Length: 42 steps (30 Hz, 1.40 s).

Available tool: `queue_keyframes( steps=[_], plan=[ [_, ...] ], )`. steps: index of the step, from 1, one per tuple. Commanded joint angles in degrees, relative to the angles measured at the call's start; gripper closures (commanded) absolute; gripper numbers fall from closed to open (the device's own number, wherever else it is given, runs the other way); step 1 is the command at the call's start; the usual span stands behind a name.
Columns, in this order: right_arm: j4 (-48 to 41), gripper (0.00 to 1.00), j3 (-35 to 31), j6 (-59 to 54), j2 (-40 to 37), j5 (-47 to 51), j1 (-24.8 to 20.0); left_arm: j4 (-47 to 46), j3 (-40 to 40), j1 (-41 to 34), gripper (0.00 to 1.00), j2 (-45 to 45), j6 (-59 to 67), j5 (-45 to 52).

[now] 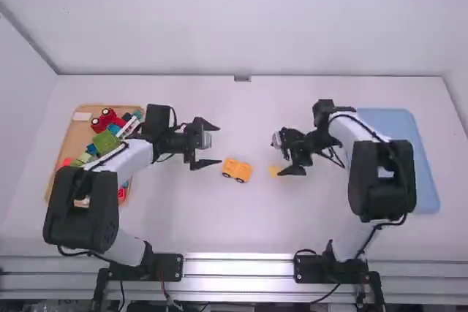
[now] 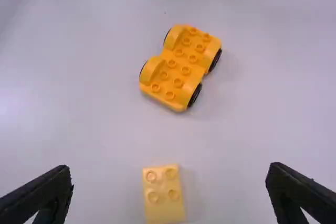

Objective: Assemble lego blocks to make yellow taxi

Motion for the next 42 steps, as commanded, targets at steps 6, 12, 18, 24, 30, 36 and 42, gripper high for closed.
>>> queue_keyframes(
  steps=[6, 12, 18, 24, 30, 36, 42],
  plan=[
    [11.02, 0.01, -9.31, 3.32, -0.37, -5.92, -3.78, -0.33, 2.21, -1.79, 0.01, 5.01, -2.82, 1.42],
    [19.52, 0.00, -11.50, 6.62, 4.74, -5.51, -2.67, -1.22, 4.17, -4.00, 0.01, 9.16, -0.11, 0.35],
    [19.06, 0.04, -8.79, 4.87, 11.08, -6.45, -3.82, -2.89, 5.64, -4.37, 0.01, 10.40, -0.55, 0.35],
    [17.81, 0.21, -7.72, -3.89, 15.50, -9.77, -5.40, -2.19, 5.46, -4.37, 0.01, 10.40, -0.55, 0.68],
    [19.67, 0.30, -7.74, -4.17, 17.86, -12.09, -5.97, -1.68, 5.20, -4.11, 0.01, 10.40, -0.83, 1.22],
    [21.27, 0.46, -7.74, -4.31, 18.47, -12.55, -4.07, -1.64, 5.05, -4.39, 0.01, 10.40, -0.76, 2.75],
    [20.96, 0.72, -7.72, -3.78, 18.51, -12.20, -3.85, -1.70, 5.05, -4.22, 0.01, 10.40, -0.76, 2.51]
  ],
)
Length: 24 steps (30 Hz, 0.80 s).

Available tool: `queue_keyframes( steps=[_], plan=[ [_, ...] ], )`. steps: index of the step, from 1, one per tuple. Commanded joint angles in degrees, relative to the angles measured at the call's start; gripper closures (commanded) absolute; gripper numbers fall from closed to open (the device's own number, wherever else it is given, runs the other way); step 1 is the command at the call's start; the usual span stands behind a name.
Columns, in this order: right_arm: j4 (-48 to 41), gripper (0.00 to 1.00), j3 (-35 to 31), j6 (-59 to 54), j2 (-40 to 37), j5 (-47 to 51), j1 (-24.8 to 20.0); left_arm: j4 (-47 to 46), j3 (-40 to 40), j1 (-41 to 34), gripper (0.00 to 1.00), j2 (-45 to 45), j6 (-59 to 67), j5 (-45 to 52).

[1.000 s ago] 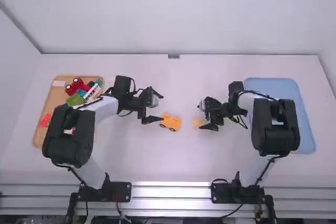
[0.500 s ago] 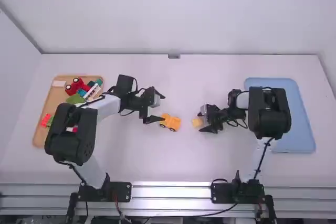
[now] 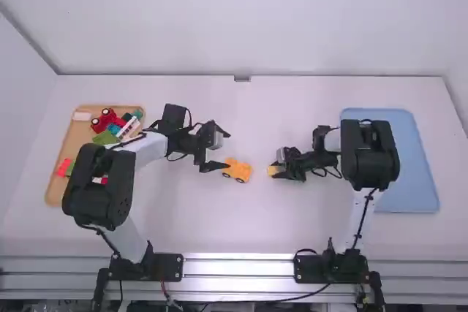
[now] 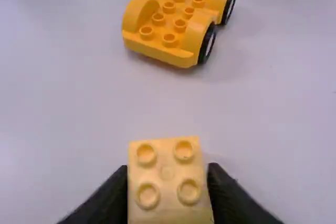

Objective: Assemble lego blocks to make yellow taxi

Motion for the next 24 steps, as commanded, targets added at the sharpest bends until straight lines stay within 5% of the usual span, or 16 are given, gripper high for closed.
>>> queue_keyframes(
  steps=[1, 6, 17, 24],
  plan=[
    [-0.22, 0.74, 0.76, 0.63, 1.16, -1.03, -0.35, -0.28, 0.52, -0.17, 0.01, 0.61, 0.72, 1.07],
    [-1.73, 0.83, 1.84, 4.76, 1.11, -1.95, -0.76, -0.20, 0.17, -0.63, 0.01, 1.22, 0.72, 0.33],
    [-32.76, 0.85, 16.04, -9.49, 0.35, -4.55, 2.16, -0.26, 0.98, -2.25, 0.01, 9.44, 9.77, -1.42],
    [-34.51, 0.85, 17.73, -9.97, -2.75, -7.80, 4.31, -1.33, 0.96, -4.04, 0.01, 11.17, 14.40, -8.33]
  ],
)
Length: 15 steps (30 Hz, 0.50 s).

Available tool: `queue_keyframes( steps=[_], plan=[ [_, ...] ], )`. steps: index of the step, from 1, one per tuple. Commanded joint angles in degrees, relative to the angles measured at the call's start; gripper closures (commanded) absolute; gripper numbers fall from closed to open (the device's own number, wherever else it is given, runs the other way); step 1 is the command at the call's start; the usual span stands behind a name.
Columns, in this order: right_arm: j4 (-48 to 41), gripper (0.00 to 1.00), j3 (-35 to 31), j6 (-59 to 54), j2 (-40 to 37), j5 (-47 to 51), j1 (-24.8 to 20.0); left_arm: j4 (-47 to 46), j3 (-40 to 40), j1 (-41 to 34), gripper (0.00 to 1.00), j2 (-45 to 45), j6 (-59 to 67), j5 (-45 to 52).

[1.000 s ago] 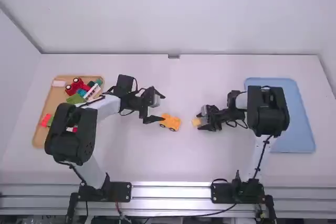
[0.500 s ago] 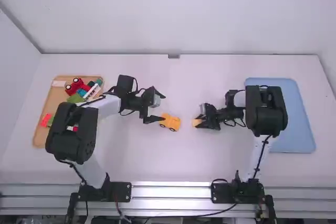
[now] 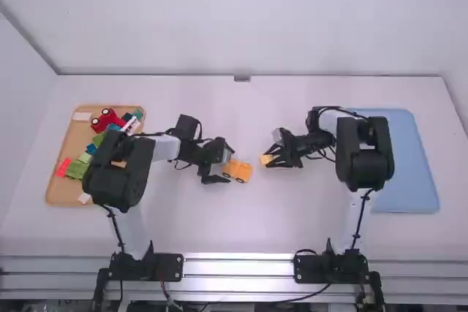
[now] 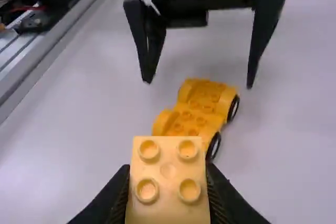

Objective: Assemble lego blocks to make yellow taxi

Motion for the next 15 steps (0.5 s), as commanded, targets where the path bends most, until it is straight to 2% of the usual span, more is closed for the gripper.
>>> queue_keyframes(
  steps=[1, 5, 7, 9, 15],
  plan=[
    [-0.39, 0.85, 0.81, -1.44, -3.30, -2.08, 0.76, 1.31, 0.96, -0.44, 0.01, 2.29, 2.73, -1.40],
    [2.49, 0.85, 0.81, 5.60, -6.54, -1.25, 1.95, 2.69, 0.96, 0.02, 0.01, 3.61, 3.08, -0.28],
    [9.01, 0.87, 0.81, 16.26, -8.48, 1.42, 3.21, 2.91, 0.96, -0.44, 0.01, 4.24, 3.21, -0.46],
    [11.76, 0.88, 0.72, 21.33, -9.68, 3.28, 4.31, 3.34, 0.96, -0.46, 0.01, 4.63, 3.21, 0.15],
    [15.30, 0.94, 0.68, 28.70, -13.29, 6.43, 7.78, 4.66, 0.96, -0.46, 0.01, 5.51, 3.23, 0.22]
  ],
)
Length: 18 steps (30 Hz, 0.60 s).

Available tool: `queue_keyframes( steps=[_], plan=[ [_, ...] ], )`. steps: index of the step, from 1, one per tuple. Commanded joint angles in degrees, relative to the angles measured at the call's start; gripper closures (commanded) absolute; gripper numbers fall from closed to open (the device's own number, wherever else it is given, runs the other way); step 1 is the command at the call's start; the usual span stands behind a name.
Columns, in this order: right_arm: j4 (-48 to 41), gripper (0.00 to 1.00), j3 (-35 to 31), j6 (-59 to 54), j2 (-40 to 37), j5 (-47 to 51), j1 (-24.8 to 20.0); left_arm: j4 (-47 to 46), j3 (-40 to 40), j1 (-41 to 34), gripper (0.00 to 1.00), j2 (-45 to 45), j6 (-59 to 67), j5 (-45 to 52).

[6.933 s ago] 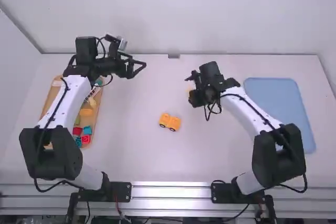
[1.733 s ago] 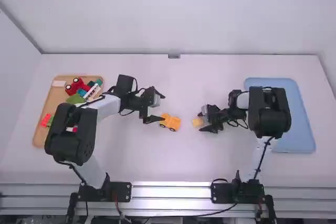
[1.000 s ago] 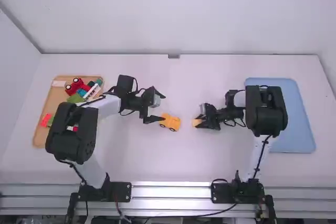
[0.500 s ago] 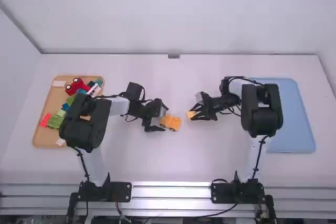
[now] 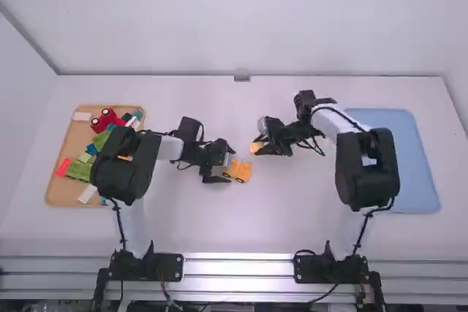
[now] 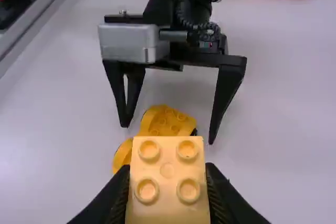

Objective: Assemble lego blocks to make yellow taxi

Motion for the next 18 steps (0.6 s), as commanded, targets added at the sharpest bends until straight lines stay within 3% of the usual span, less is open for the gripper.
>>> queue_keyframes(
  steps=[1, 7, 12, 15, 17, 18],
  plan=[
    [0.52, 0.95, 0.39, 7.93, -3.13, 1.75, 1.60, 0.39, 0.83, -0.22, 0.01, 1.97, 0.79, 1.46],
    [9.27, 0.98, -4.57, 16.04, -7.56, 4.37, 3.76, 1.92, 1.49, 0.04, 0.01, 5.01, 0.61, 4.00],
    [23.32, 0.98, -13.40, 29.38, -14.08, 10.14, 6.10, 1.40, 1.46, 0.13, 0.00, 5.05, 2.78, 6.12],
    [27.69, 0.97, -17.38, 32.26, -17.05, 9.99, 6.75, 0.94, 1.46, 0.02, 0.08, 5.05, 3.82, 7.10],
    [32.63, 0.93, -21.35, 35.85, -19.17, 9.94, 6.99, 0.98, 1.46, -0.20, 0.27, 5.05, 3.15, 7.15],
    [33.77, 0.92, -22.10, 36.68, -19.41, 9.90, 6.97, 0.94, 1.46, -0.20, 0.28, 5.05, 3.17, 7.19]
  ],
)
